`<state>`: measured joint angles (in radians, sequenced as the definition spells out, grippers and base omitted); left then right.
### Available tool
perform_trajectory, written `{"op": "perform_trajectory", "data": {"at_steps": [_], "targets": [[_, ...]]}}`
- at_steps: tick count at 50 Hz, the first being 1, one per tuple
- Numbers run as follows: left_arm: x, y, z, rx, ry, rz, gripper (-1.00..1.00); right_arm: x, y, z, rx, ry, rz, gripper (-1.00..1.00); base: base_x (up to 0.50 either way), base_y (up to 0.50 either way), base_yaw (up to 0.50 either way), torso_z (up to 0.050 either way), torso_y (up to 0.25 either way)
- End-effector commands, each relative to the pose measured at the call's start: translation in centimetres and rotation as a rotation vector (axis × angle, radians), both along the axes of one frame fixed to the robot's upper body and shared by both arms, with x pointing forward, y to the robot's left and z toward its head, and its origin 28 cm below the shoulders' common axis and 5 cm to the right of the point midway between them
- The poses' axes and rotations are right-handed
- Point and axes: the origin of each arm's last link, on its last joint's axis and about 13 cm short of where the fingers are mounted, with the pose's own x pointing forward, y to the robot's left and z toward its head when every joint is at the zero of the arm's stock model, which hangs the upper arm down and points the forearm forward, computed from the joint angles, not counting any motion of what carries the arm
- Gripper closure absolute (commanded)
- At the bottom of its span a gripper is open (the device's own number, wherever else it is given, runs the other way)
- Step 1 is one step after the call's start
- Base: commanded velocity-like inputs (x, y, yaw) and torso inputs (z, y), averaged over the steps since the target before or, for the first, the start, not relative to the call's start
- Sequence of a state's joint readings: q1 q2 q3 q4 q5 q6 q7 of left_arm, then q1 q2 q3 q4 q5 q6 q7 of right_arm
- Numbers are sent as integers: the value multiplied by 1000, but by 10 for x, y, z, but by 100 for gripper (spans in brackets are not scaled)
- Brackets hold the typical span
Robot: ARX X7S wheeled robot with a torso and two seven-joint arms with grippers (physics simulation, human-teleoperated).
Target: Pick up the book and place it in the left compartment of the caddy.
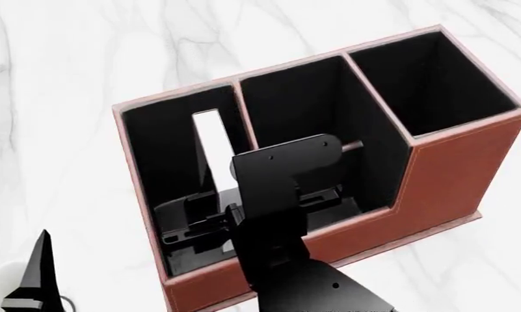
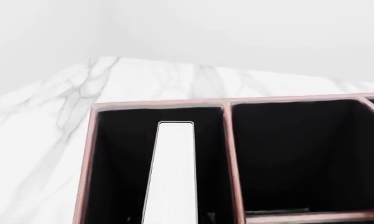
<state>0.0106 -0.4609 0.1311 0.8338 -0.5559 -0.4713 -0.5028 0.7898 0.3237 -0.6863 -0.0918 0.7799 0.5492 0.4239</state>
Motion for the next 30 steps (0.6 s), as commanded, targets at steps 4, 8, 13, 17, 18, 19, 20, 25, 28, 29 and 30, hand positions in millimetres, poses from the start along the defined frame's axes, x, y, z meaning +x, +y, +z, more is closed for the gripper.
{"op": "perform_trajectory", "data": {"at_steps": [4,8,13,17,18,19,20,25,28,29,30], "targets": [[0,2,4,-29,-55,7,-100,11,5,8,2,-74,10,100,0,0,0,0,3],[0,1,4,-28,-54,5,-100,13,5,6,2,-77,9,100,0,0,0,0,0],[0,2,4,-29,-54,5,-100,14,5,3,-2,-72,7,100,0,0,0,0,2],[0,2,4,-29,-53,5,-100,14,6,2,-3,-69,8,100,0,0,0,0,3],[0,1,4,-29,-52,3,-100,15,6,1,-5,-68,8,100,0,0,0,0,0],[0,1,4,-29,-51,3,-100,16,6,0,-4,-66,7,100,0,0,0,0,0],[0,1,3,-30,-51,2,-100,16,6,0,-3,-64,7,100,0,0,0,0,0],[1,2,3,-31,-52,4,-100,17,6,-1,-6,-61,5,100,0,0,0,0,2],[0,2,3,-32,-52,4,-100,18,6,-3,-7,-57,6,100,0,0,0,0,0],[1,2,3,-32,-52,4,-100,19,6,-3,-9,-56,5,100,0,0,0,0,0],[1,2,2,-31,-50,3,-100,19,6,-4,-11,-54,4,100,0,0,0,0,0]]}}
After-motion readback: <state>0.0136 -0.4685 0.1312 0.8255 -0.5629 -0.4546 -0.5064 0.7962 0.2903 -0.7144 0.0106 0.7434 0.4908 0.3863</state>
